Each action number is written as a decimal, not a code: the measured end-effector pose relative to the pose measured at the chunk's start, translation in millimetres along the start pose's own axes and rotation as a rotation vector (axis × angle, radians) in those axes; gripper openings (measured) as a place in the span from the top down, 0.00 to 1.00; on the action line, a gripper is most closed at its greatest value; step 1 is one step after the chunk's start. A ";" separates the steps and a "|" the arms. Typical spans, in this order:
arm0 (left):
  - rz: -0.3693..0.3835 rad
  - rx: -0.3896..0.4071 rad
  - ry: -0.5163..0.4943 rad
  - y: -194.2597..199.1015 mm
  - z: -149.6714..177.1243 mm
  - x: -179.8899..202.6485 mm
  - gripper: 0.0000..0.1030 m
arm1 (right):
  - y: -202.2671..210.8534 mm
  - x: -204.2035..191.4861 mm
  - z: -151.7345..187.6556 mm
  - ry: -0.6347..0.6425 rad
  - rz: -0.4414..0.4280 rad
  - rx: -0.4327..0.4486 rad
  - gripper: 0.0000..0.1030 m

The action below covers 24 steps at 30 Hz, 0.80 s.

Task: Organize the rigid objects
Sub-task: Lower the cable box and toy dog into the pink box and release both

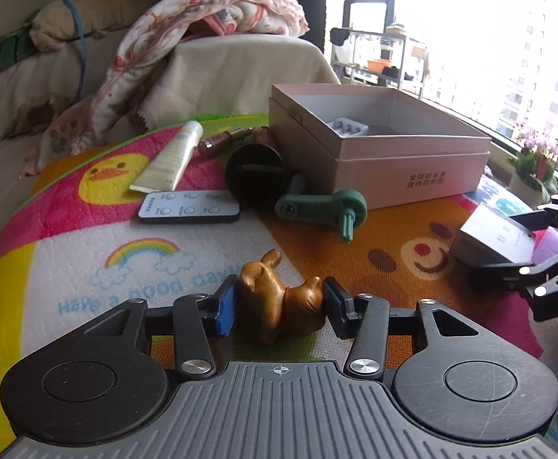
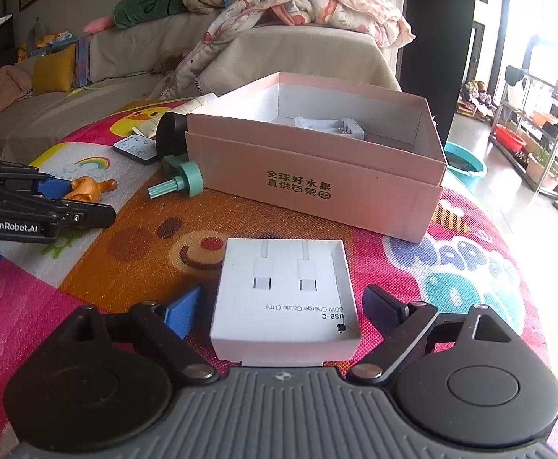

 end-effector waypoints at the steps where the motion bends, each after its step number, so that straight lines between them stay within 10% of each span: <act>1: -0.002 0.003 -0.004 1.4 1.0 1.3 0.50 | -0.8 1.0 -1.0 -0.007 -0.004 -0.004 0.13; 5: 0.000 0.034 -0.018 12.9 5.0 7.9 0.50 | 2.7 -2.0 -0.6 0.019 -0.016 0.003 0.33; 12: 0.109 0.119 -0.027 45.8 -6.4 32.7 0.50 | 31.3 -9.8 2.9 0.122 -0.048 -0.004 0.33; 20: 0.129 0.437 -0.109 94.4 -162.7 13.1 0.50 | 115.2 -8.1 -105.9 0.114 -0.009 0.406 0.33; 24: 0.184 0.470 -0.058 71.7 -214.8 -1.1 0.50 | 117.9 -4.1 -153.3 0.090 0.009 0.476 0.33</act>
Point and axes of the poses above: each gripper's, at about its wrist camera, not at the fingertips, and y roughly against the way its jaws point, x to its right, z to its underside, the point moved 2 cm from there along -y, roughly the way its jaws point, and after that the axes turned 15 degrees about -y, right-handed, at the moved point
